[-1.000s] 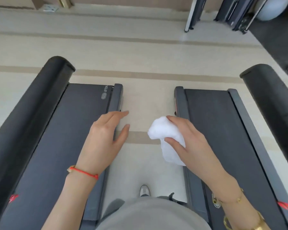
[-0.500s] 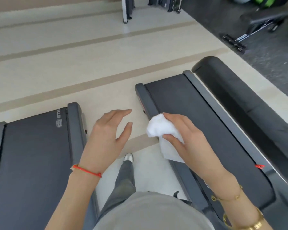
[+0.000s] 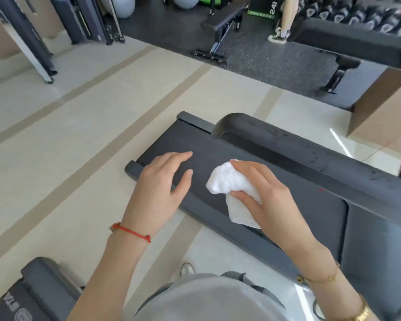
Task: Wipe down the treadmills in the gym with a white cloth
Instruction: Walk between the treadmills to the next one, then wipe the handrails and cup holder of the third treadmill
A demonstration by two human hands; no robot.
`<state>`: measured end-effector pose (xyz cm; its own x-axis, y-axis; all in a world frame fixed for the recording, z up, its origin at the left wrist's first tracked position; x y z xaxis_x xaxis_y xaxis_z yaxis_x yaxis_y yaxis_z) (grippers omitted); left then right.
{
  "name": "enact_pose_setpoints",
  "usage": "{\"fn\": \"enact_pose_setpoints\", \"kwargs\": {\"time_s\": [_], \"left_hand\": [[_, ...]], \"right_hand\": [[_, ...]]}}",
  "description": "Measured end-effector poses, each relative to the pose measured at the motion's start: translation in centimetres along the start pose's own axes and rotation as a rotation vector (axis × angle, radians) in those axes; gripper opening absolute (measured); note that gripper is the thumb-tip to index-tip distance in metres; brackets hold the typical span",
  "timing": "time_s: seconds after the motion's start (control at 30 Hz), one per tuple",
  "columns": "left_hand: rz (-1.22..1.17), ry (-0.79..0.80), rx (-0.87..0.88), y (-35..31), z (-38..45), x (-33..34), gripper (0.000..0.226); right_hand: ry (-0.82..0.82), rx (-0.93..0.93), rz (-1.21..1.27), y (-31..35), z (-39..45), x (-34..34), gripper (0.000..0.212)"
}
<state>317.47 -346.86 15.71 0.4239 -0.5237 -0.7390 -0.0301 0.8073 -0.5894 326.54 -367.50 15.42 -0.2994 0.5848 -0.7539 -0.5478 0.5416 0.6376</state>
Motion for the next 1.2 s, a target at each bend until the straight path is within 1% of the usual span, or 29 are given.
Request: {"fn": "enact_pose_setpoints", "kwargs": {"time_s": [0.1, 0.3, 0.47, 0.57, 0.67, 0.77, 0.9, 1.0, 1.1, 1.2], "left_hand": [[-0.027, 0.061, 0.098, 0.6, 3.3, 0.1, 0.034], [-0.078, 0.144, 0.285, 1.0, 8.8, 1.7, 0.034], [-0.108, 0.178, 0.361, 0.8, 12.0, 3.8, 0.034], [-0.114, 0.160, 0.380, 0.5, 13.5, 4.8, 0.034], [-0.111, 0.165, 0.365, 0.4, 14.7, 5.7, 0.035], [-0.099, 0.189, 0.343, 0.7, 15.4, 6.5, 0.035], [-0.076, 0.205, 0.292, 1.1, 15.8, 7.4, 0.036], [-0.077, 0.201, 0.254, 1.2, 16.0, 8.1, 0.037], [-0.081, 0.187, 0.227, 1.3, 16.3, 8.7, 0.037], [-0.102, 0.177, 0.209, 1.4, 16.5, 9.1, 0.039]], "right_hand": [[-0.103, 0.081, -0.028, 0.4, 0.7, -0.3, 0.046], [-0.293, 0.185, -0.111, -0.1, 1.5, -2.3, 0.049], [-0.369, 0.226, -0.245, -1.5, 2.5, -4.8, 0.049], [-0.368, 0.223, -0.355, -3.0, 3.6, -5.9, 0.046], [-0.317, 0.230, -0.409, -5.0, 5.2, -6.4, 0.045], [-0.198, 0.214, -0.474, -6.4, 7.3, -5.4, 0.052], [-0.163, 0.209, -0.622, -6.3, 10.8, -3.9, 0.057], [-0.122, 0.225, -0.596, -6.5, 12.2, -3.6, 0.056], [-0.158, 0.184, -0.549, -7.8, 10.7, -4.6, 0.051], [-0.192, 0.220, -0.571, -9.3, 8.7, -6.3, 0.049]]}}
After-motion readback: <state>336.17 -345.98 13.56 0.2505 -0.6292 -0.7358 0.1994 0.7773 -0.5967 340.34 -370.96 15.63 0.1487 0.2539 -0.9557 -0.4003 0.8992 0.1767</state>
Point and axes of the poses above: each hand's wrist, its own z-axis towards the middle knuckle, its own x-axis out of the palm, y = z × x, the point moved 1 cm from there along z, towards the middle knuckle, and after that the axes turned 6 degrees about x, right-handed, at the moved point
